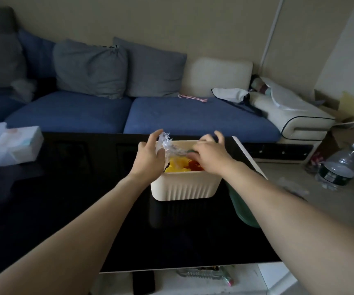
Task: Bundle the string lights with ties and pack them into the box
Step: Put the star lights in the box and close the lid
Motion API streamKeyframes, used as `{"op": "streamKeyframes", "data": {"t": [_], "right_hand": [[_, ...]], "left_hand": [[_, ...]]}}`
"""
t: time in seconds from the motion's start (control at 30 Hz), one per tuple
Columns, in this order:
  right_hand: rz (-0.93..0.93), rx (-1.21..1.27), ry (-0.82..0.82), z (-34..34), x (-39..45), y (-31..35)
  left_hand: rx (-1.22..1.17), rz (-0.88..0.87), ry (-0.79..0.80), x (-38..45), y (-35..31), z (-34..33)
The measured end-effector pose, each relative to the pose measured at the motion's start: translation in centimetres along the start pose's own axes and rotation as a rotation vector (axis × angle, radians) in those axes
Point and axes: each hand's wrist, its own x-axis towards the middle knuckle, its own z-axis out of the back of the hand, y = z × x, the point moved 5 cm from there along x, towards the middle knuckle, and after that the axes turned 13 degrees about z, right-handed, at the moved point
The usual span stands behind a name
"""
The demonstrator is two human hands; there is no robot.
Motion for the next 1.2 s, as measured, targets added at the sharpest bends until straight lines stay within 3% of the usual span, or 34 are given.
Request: {"op": "streamKeyframes", "data": {"t": [0.1,0.2,0.33,0.4,0.47,0.53,0.6,0.7,0.83,0.97,1.2], "right_hand": [[-0.077,0.037,0.162,-2.6,0.2,-0.9],[-0.078,0.244,0.129,-2.1,-0.4,-0.4],[-0.111,0.487,-0.252,0.6,-3.3,-0.8],[-0.221,0.457,-0.465,1.3,-6.0,-2.1],[-0.4,0.406,-0.524,0.4,-8.9,-3.5],[-0.605,0.368,-0.4,-1.9,-11.8,-4.8],[-0.753,0.342,-0.158,-5.1,-14.4,-5.2],[-0.823,0.225,0.056,-8.4,-18.0,-4.1],[-0.727,0.1,-0.098,-9.2,-19.4,-3.3],[-0.724,0.102,-0.167,-8.9,-19.8,-3.1],[-0.791,0.25,-0.665,-3.0,-18.7,-3.7]], "left_hand": [[0.164,-0.098,0.067,-0.3,-0.1,-1.5],[0.366,-0.107,0.143,-0.1,0.2,-2.7],[0.549,-0.077,0.053,-0.8,0.4,-2.7],[0.59,-0.098,-0.03,-1.5,0.2,-2.5],[0.575,-0.08,-0.063,-2.1,0.4,-2.6],[0.523,-0.051,-0.074,-3.1,1.0,-2.7],[0.457,-0.014,-0.067,-3.9,1.9,-2.8],[0.294,0.0,-0.044,-5.3,3.0,-3.1],[0.179,0.012,-0.12,-6.8,3.0,-2.9],[0.152,0.082,-0.097,-8.0,2.9,-2.7],[0.138,0.105,-0.02,-8.8,3.9,-1.9]]}}
